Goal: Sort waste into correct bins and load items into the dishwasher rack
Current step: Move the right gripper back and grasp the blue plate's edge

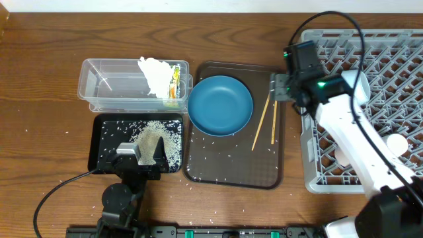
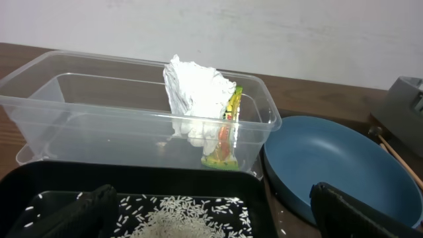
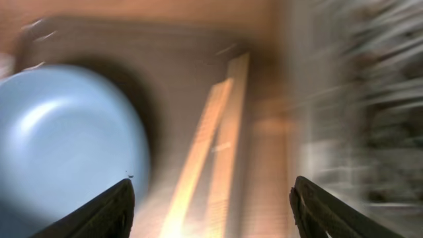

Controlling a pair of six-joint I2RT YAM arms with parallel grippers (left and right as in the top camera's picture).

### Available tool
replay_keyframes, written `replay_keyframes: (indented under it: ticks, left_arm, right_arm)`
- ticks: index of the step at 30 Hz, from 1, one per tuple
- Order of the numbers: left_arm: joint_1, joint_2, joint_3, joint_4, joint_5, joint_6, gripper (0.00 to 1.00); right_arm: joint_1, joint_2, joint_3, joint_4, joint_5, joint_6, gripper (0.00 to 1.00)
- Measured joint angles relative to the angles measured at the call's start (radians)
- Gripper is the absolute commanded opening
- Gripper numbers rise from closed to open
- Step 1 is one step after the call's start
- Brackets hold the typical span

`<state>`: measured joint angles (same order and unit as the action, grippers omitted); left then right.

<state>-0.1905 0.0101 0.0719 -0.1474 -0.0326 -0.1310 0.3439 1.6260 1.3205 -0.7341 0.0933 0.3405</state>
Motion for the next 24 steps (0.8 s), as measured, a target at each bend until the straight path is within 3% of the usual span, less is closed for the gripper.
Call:
replay_keyframes:
  ticks: [4, 6, 10, 13, 20, 24]
  left_arm:
    - [0.000, 0.000, 0.000, 0.000, 0.000, 0.000, 0.95]
    - [0.000, 0.000, 0.000, 0.000, 0.000, 0.000, 0.95]
    - [0.000, 0.000, 0.000, 0.000, 0.000, 0.000, 0.95]
    - [0.000, 0.000, 0.000, 0.000, 0.000, 0.000, 0.95]
    - [0.000, 0.000, 0.000, 0.000, 0.000, 0.000, 0.95]
    - [0.000, 0.000, 0.000, 0.000, 0.000, 0.000, 0.95]
  right_arm:
    - [0.063, 0.103, 0.000, 0.006, -0.140, 0.161, 0.64]
    - [0.087, 0.166, 0.000, 0.024, -0.176, 0.216, 0.56]
    - [0.100, 0.275, 0.000, 0.042, -0.233, 0.307, 0.31]
    - [0.100, 0.323, 0.000, 0.035, -0.244, 0.365, 0.01]
    - [0.089, 0.333, 0.000, 0.032, -0.246, 0.394, 0.01]
    - [0.062, 0.246, -0.006, -0.001, -0.130, 0.348, 0.01]
